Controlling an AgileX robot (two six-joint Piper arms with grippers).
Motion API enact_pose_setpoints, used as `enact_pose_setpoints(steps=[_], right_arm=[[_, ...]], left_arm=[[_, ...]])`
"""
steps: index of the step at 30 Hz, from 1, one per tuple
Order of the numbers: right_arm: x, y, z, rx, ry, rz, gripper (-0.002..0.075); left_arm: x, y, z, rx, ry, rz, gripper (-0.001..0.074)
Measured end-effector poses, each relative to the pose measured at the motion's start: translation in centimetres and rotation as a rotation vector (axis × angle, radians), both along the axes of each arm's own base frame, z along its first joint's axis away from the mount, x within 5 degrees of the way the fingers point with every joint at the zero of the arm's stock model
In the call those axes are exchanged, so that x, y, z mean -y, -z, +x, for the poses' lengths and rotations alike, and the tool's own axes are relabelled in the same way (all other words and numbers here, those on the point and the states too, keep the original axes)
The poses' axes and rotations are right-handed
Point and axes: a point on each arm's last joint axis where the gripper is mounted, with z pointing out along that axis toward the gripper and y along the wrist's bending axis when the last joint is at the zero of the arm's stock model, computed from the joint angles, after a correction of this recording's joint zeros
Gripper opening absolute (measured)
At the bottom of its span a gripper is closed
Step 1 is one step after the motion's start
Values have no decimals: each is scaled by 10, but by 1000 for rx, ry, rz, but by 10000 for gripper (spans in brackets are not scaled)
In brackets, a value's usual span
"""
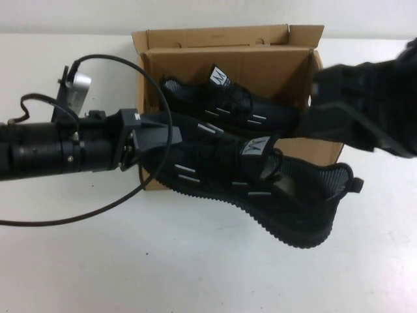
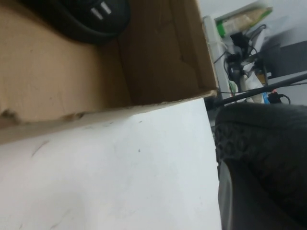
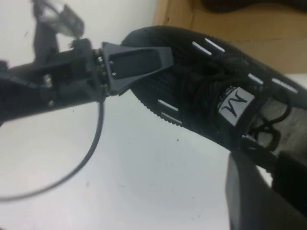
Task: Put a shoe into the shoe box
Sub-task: Hand over the shoe
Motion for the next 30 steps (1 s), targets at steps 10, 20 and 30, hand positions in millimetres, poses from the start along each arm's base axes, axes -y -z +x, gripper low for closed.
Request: enact_pose_setpoints(steps=[10,20,30], right_arm=[[-29,18,30,-102,169,113,8],[-43,26,41,-102,173,136,3],[-47,22,40,-134,183,234,1]], left_arm=[[-11,-30,11,83,47,-86,137],[-16,-35,15,148,39,-61,136],[-17,-34,19,154,6,-38,136]])
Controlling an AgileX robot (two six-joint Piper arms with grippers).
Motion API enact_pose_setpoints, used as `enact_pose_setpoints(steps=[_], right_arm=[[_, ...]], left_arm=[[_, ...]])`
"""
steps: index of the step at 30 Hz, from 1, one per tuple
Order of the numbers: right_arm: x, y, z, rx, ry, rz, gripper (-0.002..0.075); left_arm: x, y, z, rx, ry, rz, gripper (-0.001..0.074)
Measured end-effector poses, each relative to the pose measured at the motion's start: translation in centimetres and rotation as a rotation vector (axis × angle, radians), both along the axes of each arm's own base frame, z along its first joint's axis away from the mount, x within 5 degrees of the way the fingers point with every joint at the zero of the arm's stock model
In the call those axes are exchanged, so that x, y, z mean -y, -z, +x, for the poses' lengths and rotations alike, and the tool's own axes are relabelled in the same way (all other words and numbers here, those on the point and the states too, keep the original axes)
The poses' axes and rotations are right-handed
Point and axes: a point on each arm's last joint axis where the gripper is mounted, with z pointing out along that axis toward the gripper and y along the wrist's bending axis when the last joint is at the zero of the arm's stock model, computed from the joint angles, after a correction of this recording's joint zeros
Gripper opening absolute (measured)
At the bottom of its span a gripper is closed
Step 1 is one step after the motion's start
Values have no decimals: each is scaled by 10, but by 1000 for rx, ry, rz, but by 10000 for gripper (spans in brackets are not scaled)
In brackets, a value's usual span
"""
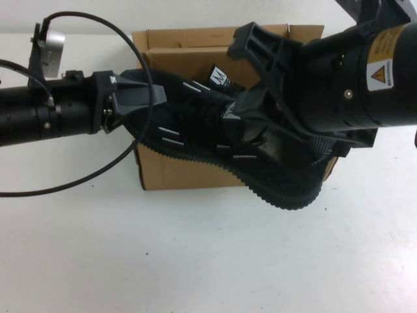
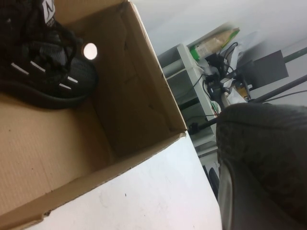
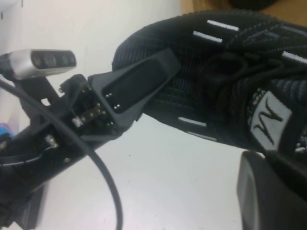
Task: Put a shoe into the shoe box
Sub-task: Hand over the shoe
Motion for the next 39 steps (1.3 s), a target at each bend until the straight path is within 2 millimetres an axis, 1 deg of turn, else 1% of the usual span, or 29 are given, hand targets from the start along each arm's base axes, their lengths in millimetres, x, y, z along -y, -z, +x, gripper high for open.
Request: enact_pose_setpoints(steps=[5,7,8,9,11,13,16,18,19,21,24,30,35,39], right_arm=[[-2,-3,1,25,-9,30,2],[-2,-4,0,48,-36,14,18],[-2,-5,0,65,-53,3,41],[-3,-8,0,82,-67,-1,75],[-2,-14,-1,105,-80,3,185],[-2,-21,-1,125,-84,14,339],[0,-25,-2,102,-66,29,536],[2,-23,-3,63,-40,16,602],[4,-21,-4,43,-27,-1,622],[5,-17,-3,11,-14,-31,642],[5,-13,0,-24,20,-31,652],[-1,-2,19,-60,88,-1,656],[-12,9,33,-73,104,20,656],[-20,21,43,-100,107,3,656]], left_arm=[[0,0,0,4,1,2,136],[0,0,0,5,1,2,136],[0,0,0,6,3,2,136],[0,0,0,7,5,2,136],[0,0,0,7,8,0,136],[0,0,-1,7,11,-2,136],[1,-1,-1,7,14,-3,136],[1,-1,-1,10,15,-3,136],[1,-1,-1,9,18,-5,136],[1,-1,-2,10,21,-7,136],[1,-1,-2,10,29,-11,135],[1,-1,-2,10,33,-13,135],[2,-2,-3,10,36,-15,135],[1,-1,-2,12,27,-7,135]])
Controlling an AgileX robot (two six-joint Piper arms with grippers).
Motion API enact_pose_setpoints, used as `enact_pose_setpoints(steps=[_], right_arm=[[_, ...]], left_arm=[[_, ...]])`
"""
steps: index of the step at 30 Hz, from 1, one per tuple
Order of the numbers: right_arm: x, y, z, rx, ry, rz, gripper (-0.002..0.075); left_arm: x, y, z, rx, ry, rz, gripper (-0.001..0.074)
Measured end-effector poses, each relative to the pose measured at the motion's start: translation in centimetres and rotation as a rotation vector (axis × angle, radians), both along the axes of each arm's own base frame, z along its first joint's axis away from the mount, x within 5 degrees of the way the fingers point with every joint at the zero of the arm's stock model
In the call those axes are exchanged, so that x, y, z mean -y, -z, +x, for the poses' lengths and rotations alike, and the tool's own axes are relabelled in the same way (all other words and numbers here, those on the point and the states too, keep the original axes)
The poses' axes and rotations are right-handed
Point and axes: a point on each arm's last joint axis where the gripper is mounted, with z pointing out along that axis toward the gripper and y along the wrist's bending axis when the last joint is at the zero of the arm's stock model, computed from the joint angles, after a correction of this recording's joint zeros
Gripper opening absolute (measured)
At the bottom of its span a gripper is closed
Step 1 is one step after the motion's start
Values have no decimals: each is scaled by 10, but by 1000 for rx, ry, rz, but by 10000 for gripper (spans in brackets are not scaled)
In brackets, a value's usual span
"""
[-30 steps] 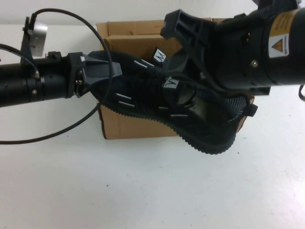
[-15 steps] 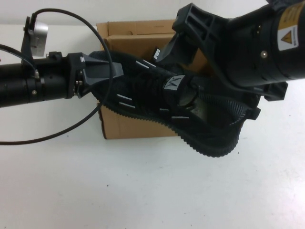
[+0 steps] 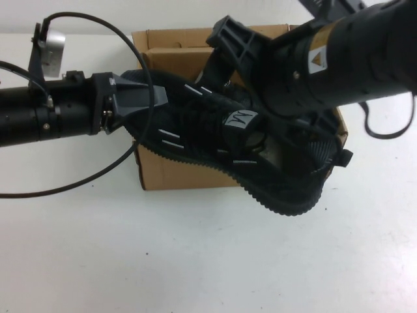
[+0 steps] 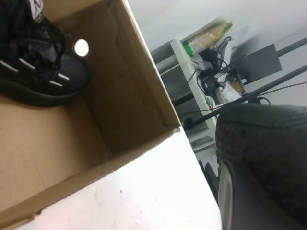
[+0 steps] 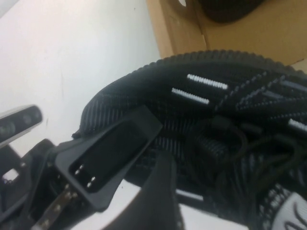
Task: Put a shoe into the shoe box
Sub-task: Hand over the shoe, then place the shoe in the shoe box
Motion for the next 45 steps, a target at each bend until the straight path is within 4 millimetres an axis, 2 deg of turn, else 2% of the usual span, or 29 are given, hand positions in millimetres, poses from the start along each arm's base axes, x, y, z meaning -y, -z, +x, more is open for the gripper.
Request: enact_pose_setpoints(steps=[8,17,20,25,27,29,33,36,45], right_arm=[[-21,19,14,-52,-5,61,657],[-18,18,18,4,-11,27,587],[-9,-1,17,104,-5,2,579],[21,-59,8,290,38,-10,574],[31,-72,0,318,27,-42,573],[36,-77,-6,311,1,-66,573],[34,-71,-17,185,-71,-60,573],[29,-58,-19,113,-114,-61,572],[15,-23,-9,56,-119,-42,572]], left_arm=[[-3,1,3,1,-31,17,135],[-3,1,3,2,-38,15,135],[-3,0,3,1,-41,-1,135],[-1,0,1,3,-5,-3,134],[-1,-1,0,3,2,-5,134],[-1,-1,0,3,2,-5,134],[-1,0,1,3,-13,3,134],[-3,2,4,-22,-53,11,134],[-9,6,12,-130,-187,12,134]])
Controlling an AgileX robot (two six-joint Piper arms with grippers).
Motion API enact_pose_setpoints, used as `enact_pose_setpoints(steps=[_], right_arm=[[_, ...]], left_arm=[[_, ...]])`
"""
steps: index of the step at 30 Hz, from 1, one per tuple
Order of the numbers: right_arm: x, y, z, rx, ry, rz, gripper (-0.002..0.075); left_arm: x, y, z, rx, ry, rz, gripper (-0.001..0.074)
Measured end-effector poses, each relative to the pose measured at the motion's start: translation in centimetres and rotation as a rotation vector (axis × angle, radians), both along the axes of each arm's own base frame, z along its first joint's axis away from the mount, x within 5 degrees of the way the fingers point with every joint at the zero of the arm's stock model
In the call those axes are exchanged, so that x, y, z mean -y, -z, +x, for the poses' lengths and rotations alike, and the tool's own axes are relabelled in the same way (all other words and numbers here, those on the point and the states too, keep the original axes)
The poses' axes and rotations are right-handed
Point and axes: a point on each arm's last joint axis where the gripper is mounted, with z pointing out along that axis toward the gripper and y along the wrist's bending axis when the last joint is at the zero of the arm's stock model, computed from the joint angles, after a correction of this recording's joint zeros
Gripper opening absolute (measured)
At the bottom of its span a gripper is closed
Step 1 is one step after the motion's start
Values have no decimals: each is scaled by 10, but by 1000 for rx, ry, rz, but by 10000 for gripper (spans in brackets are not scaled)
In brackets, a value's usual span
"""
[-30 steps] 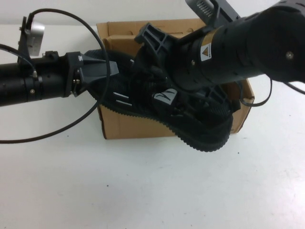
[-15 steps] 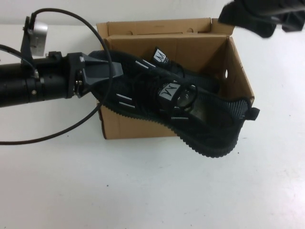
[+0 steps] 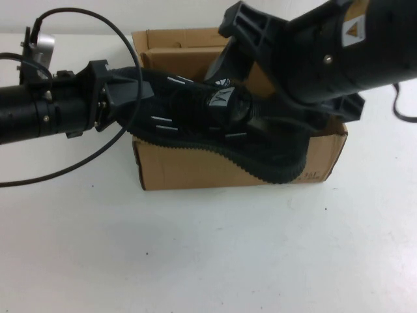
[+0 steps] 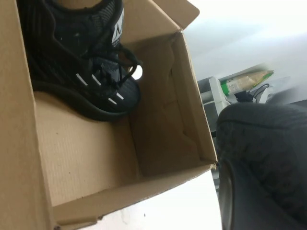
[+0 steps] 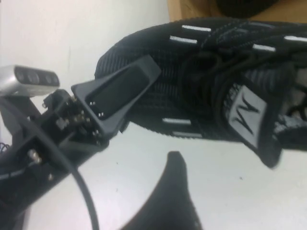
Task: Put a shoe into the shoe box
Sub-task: Place the shoe in the shoe box
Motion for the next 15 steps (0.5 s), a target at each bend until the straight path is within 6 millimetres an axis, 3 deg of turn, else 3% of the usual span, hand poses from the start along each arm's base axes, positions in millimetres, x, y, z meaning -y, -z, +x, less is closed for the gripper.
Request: enact_pose_setpoints(steps=[15], right_arm=[[-37,38,40,22,16,41,571]], left_arm=[[3,-2,-4,-5,48,-31,134]])
